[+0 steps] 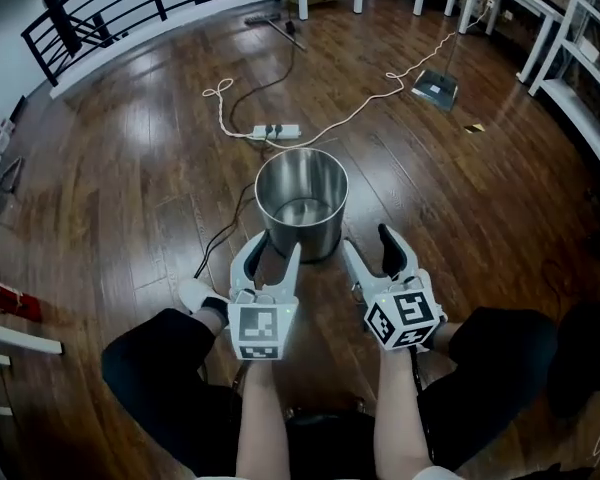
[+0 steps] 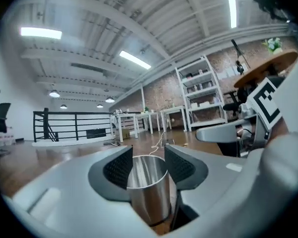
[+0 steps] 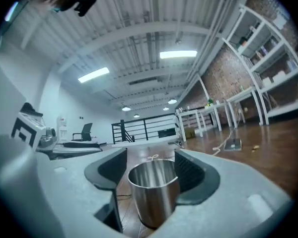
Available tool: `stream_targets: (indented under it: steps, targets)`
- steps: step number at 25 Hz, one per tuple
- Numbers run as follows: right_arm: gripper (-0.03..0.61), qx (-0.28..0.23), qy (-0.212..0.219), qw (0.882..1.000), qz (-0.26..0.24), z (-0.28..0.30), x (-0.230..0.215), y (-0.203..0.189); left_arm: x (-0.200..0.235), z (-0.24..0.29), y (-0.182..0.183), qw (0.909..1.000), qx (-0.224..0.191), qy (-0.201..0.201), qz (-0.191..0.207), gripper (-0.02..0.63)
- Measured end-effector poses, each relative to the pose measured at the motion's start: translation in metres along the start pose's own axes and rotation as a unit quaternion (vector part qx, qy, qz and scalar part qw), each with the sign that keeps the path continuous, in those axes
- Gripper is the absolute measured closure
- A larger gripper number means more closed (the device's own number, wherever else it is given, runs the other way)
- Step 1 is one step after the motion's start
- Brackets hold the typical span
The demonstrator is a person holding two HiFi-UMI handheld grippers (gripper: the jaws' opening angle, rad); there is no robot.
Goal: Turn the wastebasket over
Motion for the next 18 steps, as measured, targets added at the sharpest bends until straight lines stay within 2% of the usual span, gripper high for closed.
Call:
stream_targets:
  steps: [2,5,7,12,15,18]
  targets:
    - [0.262,-0.039,0.007,0.999,-0.034,-0.041,0.011,0.026,-0.018,-0.035,0.022,0.9989,-0.040,0.014,-0.018,0.363]
    - [0.201,-0.078,0.013,0.995,-0.059,-0.108,0.017,0.056,-0.060,-0.081,0.050,0.9951,-0.087,0.018,-0.043,0.308]
    - [0.192,-0.094,0.027,0.993,-0.067,-0.158,0.016,0.067,-0.099,-0.113,0.061,0.9930,-0.105,0.025,-0.049,0.301]
    - [0.192,-0.109,0.067,0.989,-0.074,-0.267,-0.002,0.082,-0.208,-0.177,0.077,0.9912,-0.112,0.052,-0.048,0.269]
    - [0.192,-0.114,0.102,0.985,-0.080,-0.334,-0.010,0.093,-0.272,-0.219,0.078,0.9899,-0.102,0.083,-0.054,0.261]
    - [0.192,-0.124,0.121,0.981,-0.087,-0.397,-0.030,0.107,-0.333,-0.251,0.091,0.9865,-0.112,0.107,-0.054,0.261]
Point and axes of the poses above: the fingertips, and each gripper's own axes: z forward along the fingers, x to its left, y out of its top, the point moved 5 cm from there along -z, backward along the fingers, and after that the axes turned 14 degrees about -y, right-handed, at the moved point
